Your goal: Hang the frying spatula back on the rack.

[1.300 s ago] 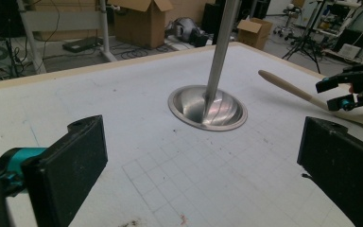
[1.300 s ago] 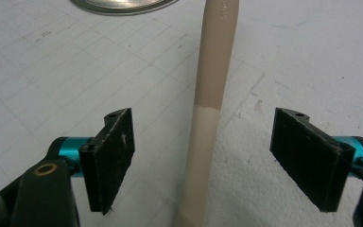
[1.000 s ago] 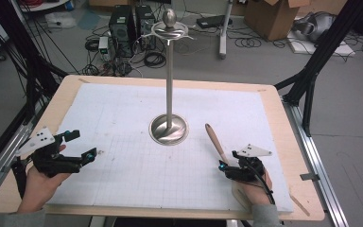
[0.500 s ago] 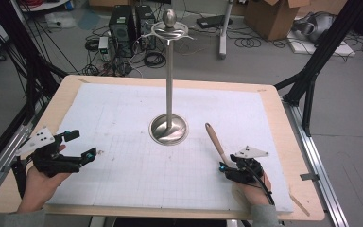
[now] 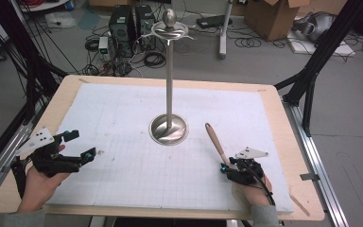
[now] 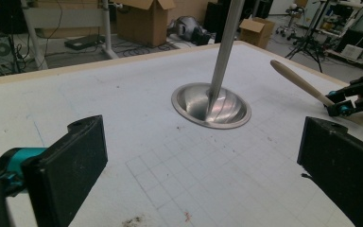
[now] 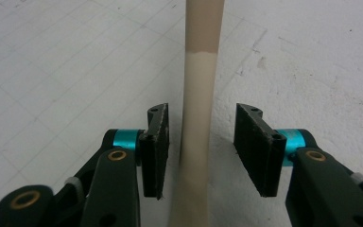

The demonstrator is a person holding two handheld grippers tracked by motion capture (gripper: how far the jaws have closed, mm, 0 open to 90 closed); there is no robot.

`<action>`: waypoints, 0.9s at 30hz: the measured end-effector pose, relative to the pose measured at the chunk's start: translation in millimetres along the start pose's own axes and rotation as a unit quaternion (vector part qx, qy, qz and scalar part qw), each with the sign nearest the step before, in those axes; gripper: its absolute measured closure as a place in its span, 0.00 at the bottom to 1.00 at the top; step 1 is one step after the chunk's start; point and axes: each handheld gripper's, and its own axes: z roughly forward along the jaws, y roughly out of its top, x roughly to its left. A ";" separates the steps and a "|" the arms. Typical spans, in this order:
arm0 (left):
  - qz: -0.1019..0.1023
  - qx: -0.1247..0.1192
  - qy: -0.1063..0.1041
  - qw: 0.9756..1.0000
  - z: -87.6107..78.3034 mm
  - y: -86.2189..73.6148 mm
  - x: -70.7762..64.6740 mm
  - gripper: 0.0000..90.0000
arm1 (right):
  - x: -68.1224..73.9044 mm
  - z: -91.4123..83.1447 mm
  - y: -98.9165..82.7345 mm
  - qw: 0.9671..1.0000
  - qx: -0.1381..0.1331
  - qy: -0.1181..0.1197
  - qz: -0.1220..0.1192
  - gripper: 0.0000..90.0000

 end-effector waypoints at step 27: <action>-0.002 -0.002 -0.002 1.000 0.0 1.0 -0.5 0.03 | 3.7 -1.5 3.2 0.999 -0.012 0.031 -0.004 0.87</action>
